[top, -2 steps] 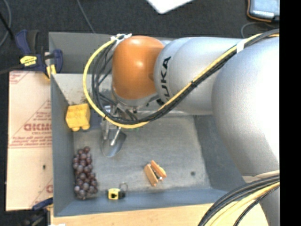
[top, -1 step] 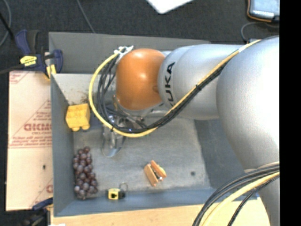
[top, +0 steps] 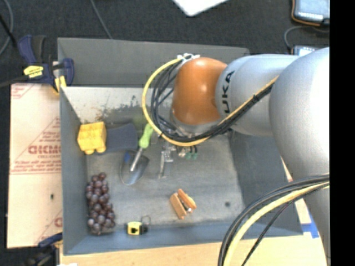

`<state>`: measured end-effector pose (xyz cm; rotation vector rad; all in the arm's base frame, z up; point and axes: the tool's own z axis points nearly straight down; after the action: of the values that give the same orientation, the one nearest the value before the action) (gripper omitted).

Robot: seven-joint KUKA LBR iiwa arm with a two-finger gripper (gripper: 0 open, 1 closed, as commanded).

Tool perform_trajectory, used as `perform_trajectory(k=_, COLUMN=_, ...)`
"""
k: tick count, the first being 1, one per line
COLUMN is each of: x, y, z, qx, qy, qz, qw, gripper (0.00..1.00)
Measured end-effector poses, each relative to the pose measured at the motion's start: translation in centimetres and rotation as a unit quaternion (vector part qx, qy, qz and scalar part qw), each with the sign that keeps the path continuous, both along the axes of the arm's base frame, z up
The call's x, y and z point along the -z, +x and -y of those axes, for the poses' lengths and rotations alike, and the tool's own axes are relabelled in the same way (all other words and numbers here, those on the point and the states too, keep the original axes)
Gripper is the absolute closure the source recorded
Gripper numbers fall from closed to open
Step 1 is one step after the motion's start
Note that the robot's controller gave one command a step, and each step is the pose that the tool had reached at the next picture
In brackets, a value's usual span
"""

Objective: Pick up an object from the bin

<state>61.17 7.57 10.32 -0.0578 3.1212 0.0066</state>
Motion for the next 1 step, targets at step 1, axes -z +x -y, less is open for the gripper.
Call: perform_trajectory(k=1, x=-0.09, y=-0.02, z=-0.28, qx=-0.002, qy=0.001, qz=0.0004, qw=1.0, gripper=0.0)
